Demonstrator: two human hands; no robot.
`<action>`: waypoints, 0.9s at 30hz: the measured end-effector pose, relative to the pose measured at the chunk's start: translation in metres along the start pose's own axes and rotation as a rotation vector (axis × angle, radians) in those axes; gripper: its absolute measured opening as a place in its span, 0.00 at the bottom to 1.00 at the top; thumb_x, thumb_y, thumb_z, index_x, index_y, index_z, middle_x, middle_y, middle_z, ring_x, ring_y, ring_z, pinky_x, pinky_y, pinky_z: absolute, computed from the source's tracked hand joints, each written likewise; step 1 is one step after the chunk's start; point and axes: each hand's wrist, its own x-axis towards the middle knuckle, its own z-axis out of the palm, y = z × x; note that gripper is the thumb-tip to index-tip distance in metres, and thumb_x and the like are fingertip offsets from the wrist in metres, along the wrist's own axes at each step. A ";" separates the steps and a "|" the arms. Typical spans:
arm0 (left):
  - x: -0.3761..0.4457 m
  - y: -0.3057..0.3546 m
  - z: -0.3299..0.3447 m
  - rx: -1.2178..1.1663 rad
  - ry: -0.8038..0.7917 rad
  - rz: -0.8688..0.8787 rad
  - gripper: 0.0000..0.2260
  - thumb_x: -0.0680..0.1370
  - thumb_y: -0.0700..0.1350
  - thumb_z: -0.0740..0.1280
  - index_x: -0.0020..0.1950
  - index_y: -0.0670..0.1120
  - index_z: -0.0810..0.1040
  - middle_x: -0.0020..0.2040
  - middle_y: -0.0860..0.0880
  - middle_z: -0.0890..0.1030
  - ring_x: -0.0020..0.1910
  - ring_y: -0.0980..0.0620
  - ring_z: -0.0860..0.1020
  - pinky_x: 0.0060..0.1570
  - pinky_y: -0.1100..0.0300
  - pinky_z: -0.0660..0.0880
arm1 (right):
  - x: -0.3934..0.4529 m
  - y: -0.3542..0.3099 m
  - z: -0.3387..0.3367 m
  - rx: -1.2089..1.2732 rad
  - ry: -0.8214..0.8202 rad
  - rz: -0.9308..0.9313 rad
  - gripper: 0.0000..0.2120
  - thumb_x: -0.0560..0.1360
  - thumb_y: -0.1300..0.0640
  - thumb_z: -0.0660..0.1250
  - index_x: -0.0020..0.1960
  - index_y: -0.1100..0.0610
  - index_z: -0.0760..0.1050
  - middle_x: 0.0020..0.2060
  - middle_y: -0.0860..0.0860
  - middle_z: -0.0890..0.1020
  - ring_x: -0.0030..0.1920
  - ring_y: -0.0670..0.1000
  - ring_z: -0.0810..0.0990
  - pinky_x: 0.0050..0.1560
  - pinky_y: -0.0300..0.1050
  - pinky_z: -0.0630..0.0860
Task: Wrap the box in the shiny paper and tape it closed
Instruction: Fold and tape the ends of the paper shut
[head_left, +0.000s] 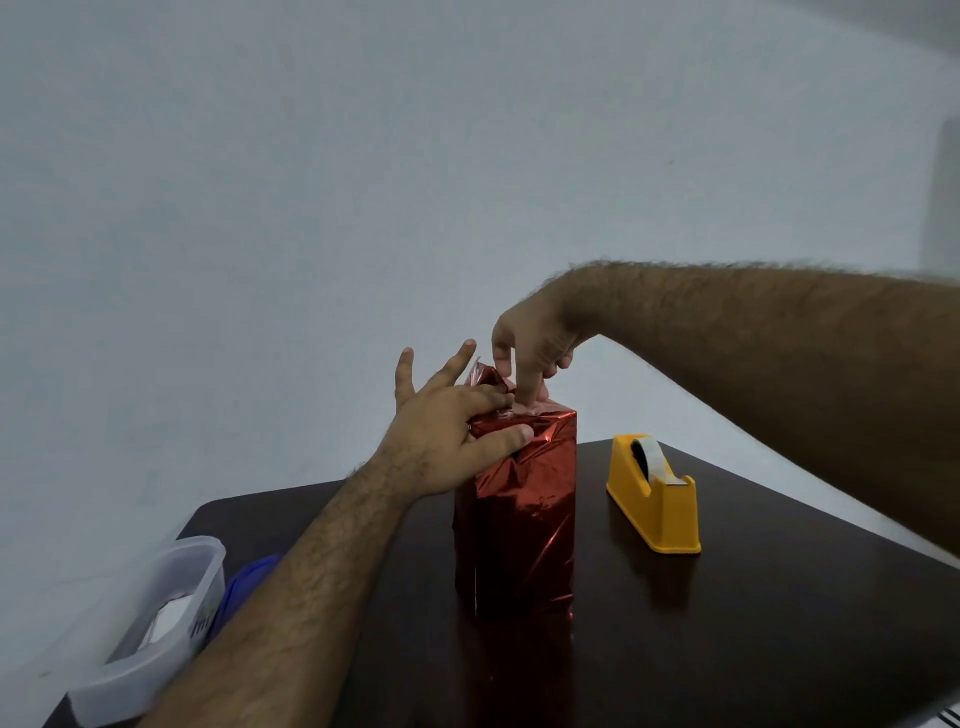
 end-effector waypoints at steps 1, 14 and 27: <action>0.000 0.000 0.000 -0.009 0.003 -0.004 0.31 0.77 0.76 0.56 0.73 0.63 0.79 0.76 0.61 0.76 0.85 0.62 0.44 0.76 0.34 0.25 | -0.004 0.001 0.000 0.001 -0.005 -0.030 0.25 0.72 0.53 0.82 0.65 0.58 0.78 0.39 0.48 0.85 0.41 0.49 0.76 0.42 0.44 0.75; -0.001 0.008 -0.006 -0.186 -0.036 -0.139 0.36 0.74 0.78 0.55 0.72 0.59 0.81 0.74 0.62 0.77 0.84 0.66 0.49 0.79 0.37 0.29 | 0.002 0.063 0.035 0.319 0.502 -0.081 0.12 0.72 0.62 0.79 0.50 0.51 0.81 0.39 0.47 0.79 0.42 0.49 0.77 0.43 0.49 0.78; -0.006 0.001 -0.007 -0.746 0.058 -0.093 0.30 0.71 0.68 0.76 0.69 0.55 0.83 0.77 0.57 0.76 0.83 0.60 0.60 0.83 0.49 0.57 | -0.011 0.058 0.143 0.637 1.073 -0.744 0.08 0.77 0.56 0.77 0.54 0.59 0.86 0.47 0.51 0.87 0.49 0.53 0.86 0.50 0.57 0.82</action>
